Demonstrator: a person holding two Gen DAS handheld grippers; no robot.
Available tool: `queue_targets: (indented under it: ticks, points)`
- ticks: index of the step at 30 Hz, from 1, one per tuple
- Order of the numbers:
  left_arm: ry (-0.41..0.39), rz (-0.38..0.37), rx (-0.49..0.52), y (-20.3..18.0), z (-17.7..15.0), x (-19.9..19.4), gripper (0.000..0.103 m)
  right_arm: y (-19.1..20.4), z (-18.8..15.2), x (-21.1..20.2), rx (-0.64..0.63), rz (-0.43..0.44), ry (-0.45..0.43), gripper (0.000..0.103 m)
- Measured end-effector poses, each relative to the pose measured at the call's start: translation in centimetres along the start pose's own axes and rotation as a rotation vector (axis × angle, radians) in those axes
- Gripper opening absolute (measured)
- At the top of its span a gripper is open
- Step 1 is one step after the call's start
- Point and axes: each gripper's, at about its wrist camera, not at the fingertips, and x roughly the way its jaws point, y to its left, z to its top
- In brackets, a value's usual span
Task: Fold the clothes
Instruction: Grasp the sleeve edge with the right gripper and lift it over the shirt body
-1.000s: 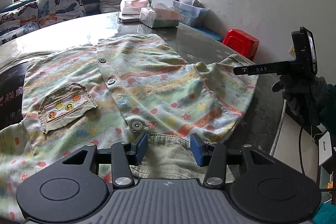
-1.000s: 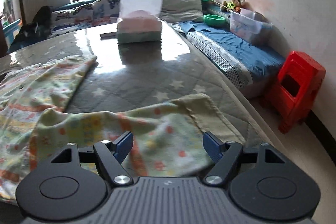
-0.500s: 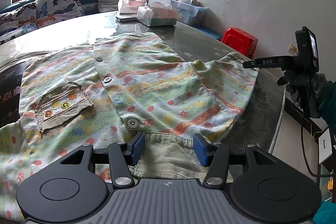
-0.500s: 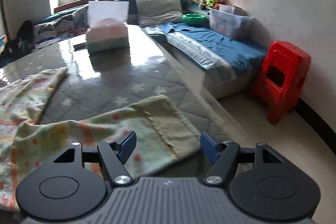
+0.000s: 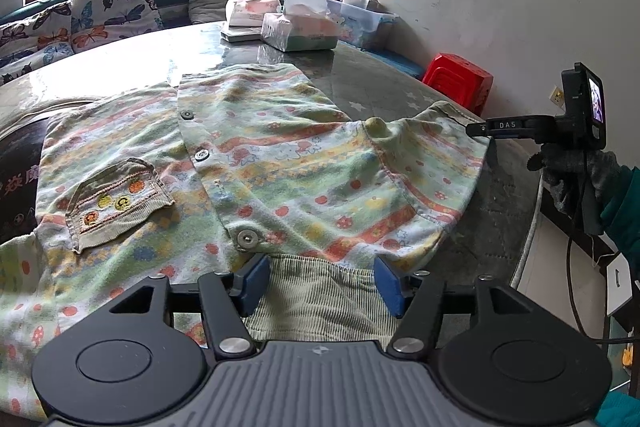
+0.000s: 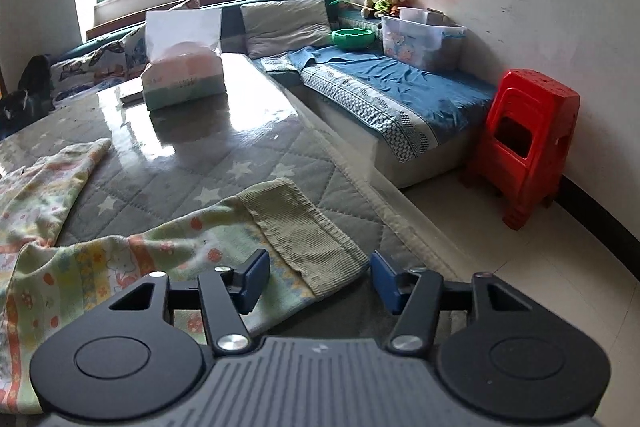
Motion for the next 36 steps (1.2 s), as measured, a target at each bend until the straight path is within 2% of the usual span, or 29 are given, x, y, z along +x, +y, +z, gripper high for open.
queue_targets:
  ticks: [1,5,7,10,13,17,23,28,36]
  points:
    - [-0.002,0.002,0.000,0.0,0.0,0.0,0.068,-0.1,0.0,0.0,0.007,-0.002,-0.002,0.049]
    - [-0.008,0.012,-0.002,-0.1,0.2,-0.1,0.075,-0.3,-0.2,0.0,0.020,-0.003,-0.009,0.044]
    - [-0.010,0.020,-0.004,-0.1,0.4,-0.1,0.082,-0.2,-0.2,-0.2,0.029,0.011,-0.011,0.029]
    - [-0.014,0.031,-0.008,-0.1,0.5,0.0,0.090,-0.1,-0.1,-0.4,0.045,0.035,-0.015,0.017]
    - [-0.017,0.044,-0.015,-0.1,0.7,0.0,0.095,0.0,-0.1,-0.7,0.062,0.057,-0.023,0.011]
    - [-0.018,0.067,-0.010,-0.2,0.9,0.2,0.100,0.2,0.2,-2.0,0.072,0.074,-0.060,0.010]
    - [-0.012,0.098,0.009,-0.5,1.0,0.9,0.103,1.6,1.5,-5.1,0.062,0.147,-0.129,0.009]
    - [-0.011,0.121,0.018,-0.6,1.1,1.3,0.103,4.6,3.2,-7.9,0.003,0.249,-0.185,0.009]
    - [-0.051,0.161,-0.043,1.5,0.5,-0.8,0.103,11.9,5.3,-10.8,-0.128,0.426,-0.226,0.009]
